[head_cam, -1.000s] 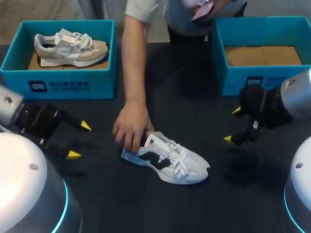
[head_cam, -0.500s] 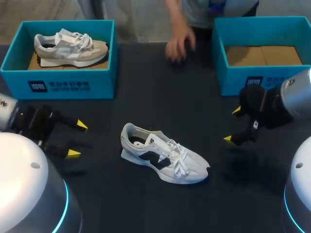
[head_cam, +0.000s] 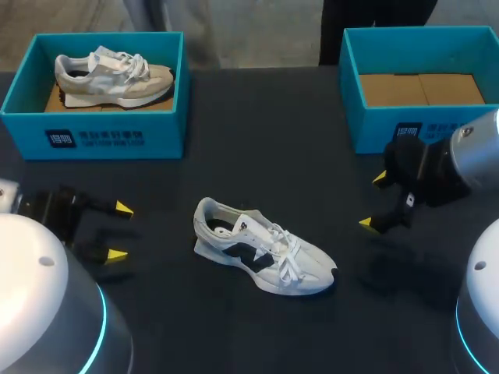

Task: Take the shoe out of the shoebox, open the shoe tongue, remove and reinsert the insole, then place the shoe into the shoebox

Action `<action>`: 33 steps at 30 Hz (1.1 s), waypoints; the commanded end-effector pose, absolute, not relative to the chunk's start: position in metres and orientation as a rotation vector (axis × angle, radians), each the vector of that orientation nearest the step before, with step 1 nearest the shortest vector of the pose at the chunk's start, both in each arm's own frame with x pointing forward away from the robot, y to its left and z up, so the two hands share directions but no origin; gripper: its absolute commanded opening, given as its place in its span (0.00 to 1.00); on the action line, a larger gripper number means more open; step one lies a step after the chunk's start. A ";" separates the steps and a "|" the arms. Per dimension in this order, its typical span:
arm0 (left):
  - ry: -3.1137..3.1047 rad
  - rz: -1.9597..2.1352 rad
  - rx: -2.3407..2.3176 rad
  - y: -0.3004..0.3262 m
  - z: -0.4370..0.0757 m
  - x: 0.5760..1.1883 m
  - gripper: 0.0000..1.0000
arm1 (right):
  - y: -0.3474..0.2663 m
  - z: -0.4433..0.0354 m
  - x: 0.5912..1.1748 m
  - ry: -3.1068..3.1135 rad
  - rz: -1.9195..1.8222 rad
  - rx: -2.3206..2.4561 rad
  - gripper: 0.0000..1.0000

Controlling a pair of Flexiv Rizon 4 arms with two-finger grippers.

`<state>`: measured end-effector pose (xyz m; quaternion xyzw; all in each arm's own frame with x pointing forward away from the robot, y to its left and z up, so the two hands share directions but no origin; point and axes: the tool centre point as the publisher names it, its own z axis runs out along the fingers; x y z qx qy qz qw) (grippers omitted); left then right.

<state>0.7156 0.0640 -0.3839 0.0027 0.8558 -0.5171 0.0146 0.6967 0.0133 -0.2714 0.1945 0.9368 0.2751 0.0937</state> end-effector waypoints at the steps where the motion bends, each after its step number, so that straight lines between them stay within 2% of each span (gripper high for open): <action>1: 2.672 -1.615 0.017 0.063 -0.386 0.720 1.00 | 0.015 -0.273 0.696 2.778 0.811 0.579 1.00; 33: 2.684 -1.636 0.042 0.057 -0.391 0.733 1.00 | 0.015 -0.273 0.696 2.778 0.811 0.579 1.00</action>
